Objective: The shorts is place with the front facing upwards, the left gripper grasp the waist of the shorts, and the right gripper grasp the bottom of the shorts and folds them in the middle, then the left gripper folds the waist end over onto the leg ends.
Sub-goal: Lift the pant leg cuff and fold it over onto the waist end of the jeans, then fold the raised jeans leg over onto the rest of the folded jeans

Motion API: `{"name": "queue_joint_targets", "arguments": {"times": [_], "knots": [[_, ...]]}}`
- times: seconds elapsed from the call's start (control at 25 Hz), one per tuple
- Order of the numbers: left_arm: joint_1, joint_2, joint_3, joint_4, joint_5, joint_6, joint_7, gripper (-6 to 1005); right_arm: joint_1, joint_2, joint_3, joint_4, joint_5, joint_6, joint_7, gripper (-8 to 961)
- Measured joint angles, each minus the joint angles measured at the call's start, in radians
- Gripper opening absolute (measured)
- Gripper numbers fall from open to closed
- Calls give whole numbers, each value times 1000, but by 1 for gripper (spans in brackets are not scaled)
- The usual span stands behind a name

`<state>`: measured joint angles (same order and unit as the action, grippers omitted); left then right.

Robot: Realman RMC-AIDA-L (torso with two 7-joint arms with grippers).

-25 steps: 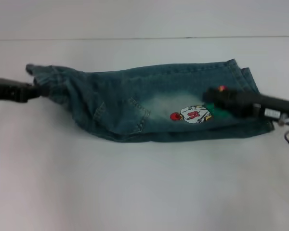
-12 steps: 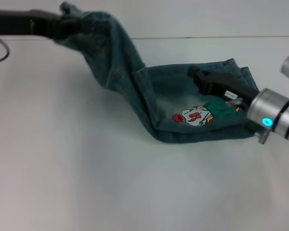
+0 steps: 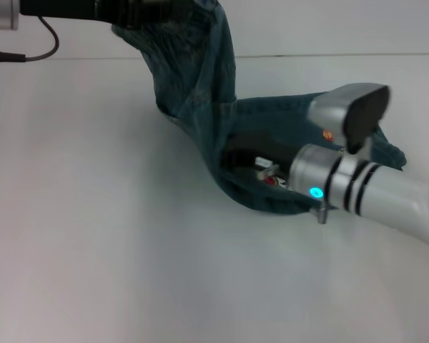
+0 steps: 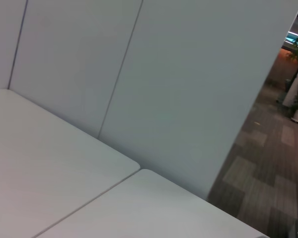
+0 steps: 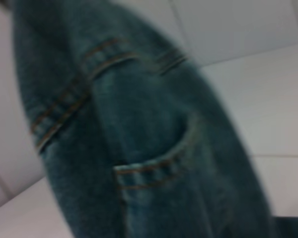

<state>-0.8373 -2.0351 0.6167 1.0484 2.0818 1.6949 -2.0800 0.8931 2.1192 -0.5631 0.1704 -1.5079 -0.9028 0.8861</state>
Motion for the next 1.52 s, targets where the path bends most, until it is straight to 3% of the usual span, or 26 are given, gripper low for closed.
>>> {"name": "queue_joint_targets", "arguments": {"times": [0.28,0.56,0.72,0.92,1.08,1.28,1.52], "knots": [[-10,-1,12,1,-12,0,0,113,98,2,79,90,-160,18,46,-1],[-13,0,14,-10,-12,-9,6,128,130,-2,286,116,-447,53,99,-1],[-5,2,15,-49,-12,-24,20,137,71,-9,321,87,-491,53,122,-2],[-2,0,15,-102,-13,-42,49,147,-62,-20,363,-11,-492,20,137,-1],[-6,-5,36,-136,-16,-59,65,156,-173,-22,454,-116,-465,-117,166,-1],[-21,-36,110,-167,-18,-105,84,167,-254,-32,533,-197,-359,-304,170,-1],[-29,-97,286,-171,-16,-233,94,179,-292,-34,546,-228,-201,-388,171,-2]]}}
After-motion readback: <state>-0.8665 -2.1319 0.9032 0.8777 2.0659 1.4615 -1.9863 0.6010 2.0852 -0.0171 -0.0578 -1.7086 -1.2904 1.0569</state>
